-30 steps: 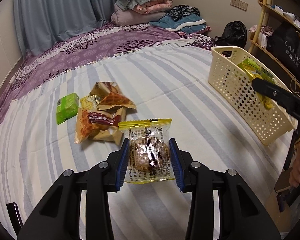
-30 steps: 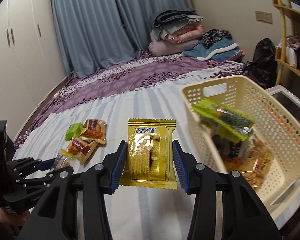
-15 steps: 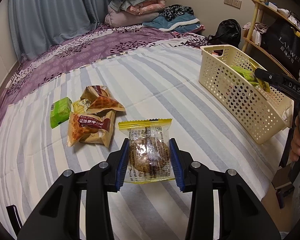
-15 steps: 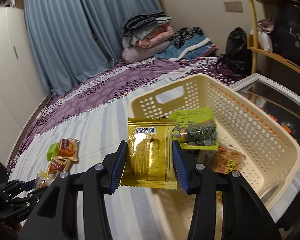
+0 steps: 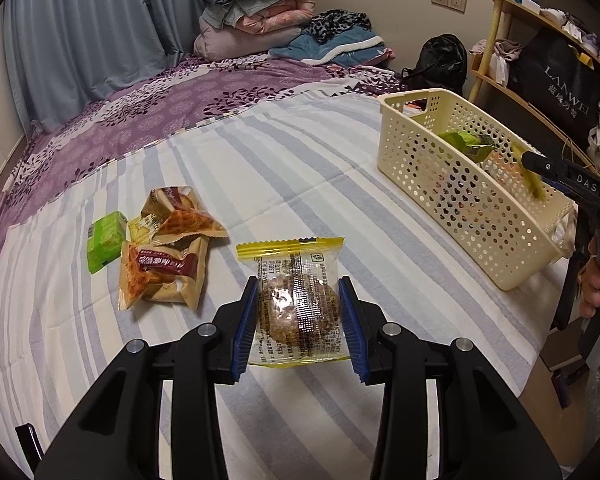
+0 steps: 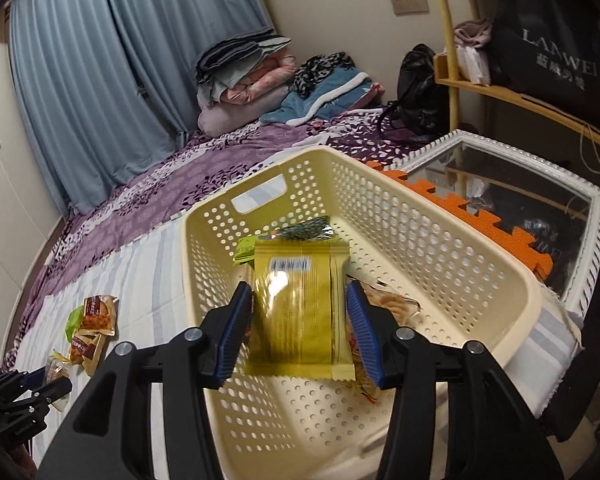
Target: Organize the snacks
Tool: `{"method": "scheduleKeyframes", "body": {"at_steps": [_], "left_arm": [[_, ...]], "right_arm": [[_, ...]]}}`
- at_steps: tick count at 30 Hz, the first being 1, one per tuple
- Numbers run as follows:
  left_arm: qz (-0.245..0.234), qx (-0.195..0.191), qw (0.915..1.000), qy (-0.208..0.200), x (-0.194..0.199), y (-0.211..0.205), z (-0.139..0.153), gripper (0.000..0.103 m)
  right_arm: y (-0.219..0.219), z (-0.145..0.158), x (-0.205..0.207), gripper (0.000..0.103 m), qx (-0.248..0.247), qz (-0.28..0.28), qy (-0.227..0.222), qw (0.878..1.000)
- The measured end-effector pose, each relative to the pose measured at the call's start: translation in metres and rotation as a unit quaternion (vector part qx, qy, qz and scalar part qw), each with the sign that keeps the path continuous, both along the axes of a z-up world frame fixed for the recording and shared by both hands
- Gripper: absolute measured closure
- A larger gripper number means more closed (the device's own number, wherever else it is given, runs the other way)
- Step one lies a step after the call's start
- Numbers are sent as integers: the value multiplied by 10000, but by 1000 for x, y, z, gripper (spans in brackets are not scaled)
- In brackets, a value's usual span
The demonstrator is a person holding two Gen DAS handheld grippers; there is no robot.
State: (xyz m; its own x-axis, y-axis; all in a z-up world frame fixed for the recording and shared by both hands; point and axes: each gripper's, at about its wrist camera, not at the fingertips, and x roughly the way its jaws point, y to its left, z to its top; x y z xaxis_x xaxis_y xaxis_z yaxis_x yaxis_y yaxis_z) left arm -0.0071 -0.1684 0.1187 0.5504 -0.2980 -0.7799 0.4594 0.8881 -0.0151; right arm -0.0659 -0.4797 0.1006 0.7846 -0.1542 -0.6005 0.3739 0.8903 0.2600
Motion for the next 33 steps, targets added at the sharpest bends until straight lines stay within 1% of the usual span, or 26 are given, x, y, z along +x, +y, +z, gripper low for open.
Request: {"method": "scheduleKeyframes", "body": {"at_steps": [2,9,16,19,23,24,25,27,33], "left_arm": [[-81,-7,10000,-20,1,-7,3,63],[-416,-86,9989,-197,0,-39,22,63],[-909,-125,9948,-442,-8,-81,42,63],[-875,-198,9952,-401,-6,-83,44,63],[-639,-181,9978,-4,9,-71,25,61],[-570,-163,9982,84,12,-67,19,59],[-520,-128,9985,139,14,-65,12,46],[-384,-15,9990,234,17,-57,-3,34],[-150,250,9976,634,30,-45,-43,34]], "right_arm": [[-4,1,-6,40,-6,-83,-52,10000],[-16,5,-19,40,-93,-293,-151,9994],[-25,5,-29,40,-54,-437,-224,9988],[-27,5,-33,40,-27,-468,-278,9985],[-30,3,-35,40,41,-459,-326,9984],[-30,2,-35,40,56,-453,-329,9984],[-30,1,-35,40,73,-442,-329,9985],[-30,0,-34,40,103,-417,-328,9985],[-29,-2,-33,40,115,-381,-315,9987]]}}
